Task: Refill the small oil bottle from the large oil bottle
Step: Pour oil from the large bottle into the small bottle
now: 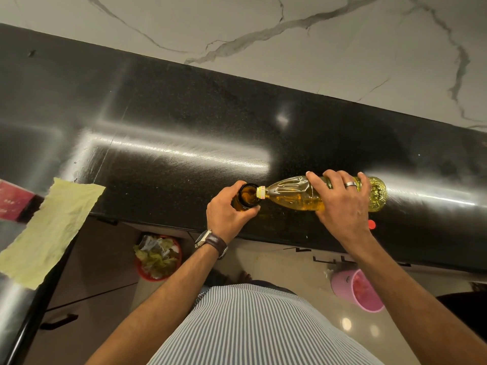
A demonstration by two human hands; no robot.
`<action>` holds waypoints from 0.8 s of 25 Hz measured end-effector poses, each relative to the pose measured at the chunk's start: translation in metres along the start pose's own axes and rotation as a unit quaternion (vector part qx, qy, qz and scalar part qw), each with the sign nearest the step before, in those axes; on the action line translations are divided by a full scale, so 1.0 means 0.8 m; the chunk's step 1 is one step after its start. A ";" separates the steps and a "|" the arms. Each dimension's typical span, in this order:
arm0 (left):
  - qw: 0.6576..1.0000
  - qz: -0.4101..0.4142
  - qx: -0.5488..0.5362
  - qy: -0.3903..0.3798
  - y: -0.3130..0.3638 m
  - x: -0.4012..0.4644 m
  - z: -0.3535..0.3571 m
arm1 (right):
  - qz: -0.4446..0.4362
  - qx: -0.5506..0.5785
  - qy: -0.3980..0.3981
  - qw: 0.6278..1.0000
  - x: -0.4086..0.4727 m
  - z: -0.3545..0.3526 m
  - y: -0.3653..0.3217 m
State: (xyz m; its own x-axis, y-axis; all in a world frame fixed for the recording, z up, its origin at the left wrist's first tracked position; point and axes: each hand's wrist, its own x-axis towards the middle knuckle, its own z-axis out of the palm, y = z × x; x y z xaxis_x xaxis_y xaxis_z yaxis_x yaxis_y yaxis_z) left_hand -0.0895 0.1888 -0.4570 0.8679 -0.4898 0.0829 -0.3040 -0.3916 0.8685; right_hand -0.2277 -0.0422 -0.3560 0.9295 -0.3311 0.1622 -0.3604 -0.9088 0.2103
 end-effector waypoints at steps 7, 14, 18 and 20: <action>1.000 0.003 0.001 0.003 0.000 0.000 0.000 | 0.002 0.003 -0.002 1.000 -0.001 -0.002 -0.001; 1.000 0.001 0.006 0.003 0.000 0.000 0.001 | 0.004 0.000 -0.005 1.000 -0.002 -0.002 0.000; 1.000 0.001 0.008 0.006 0.000 0.001 0.001 | 0.003 -0.007 -0.009 1.000 -0.003 -0.002 0.001; 1.000 0.002 0.006 0.003 -0.001 0.001 0.001 | 0.003 -0.009 -0.009 1.000 -0.004 -0.002 0.001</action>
State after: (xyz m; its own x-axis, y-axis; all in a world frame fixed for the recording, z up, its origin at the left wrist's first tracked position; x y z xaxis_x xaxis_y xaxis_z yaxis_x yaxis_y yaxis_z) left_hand -0.0891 0.1881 -0.4577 0.8695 -0.4857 0.0893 -0.3117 -0.3996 0.8621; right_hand -0.2309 -0.0416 -0.3546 0.9284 -0.3414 0.1469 -0.3675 -0.9021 0.2260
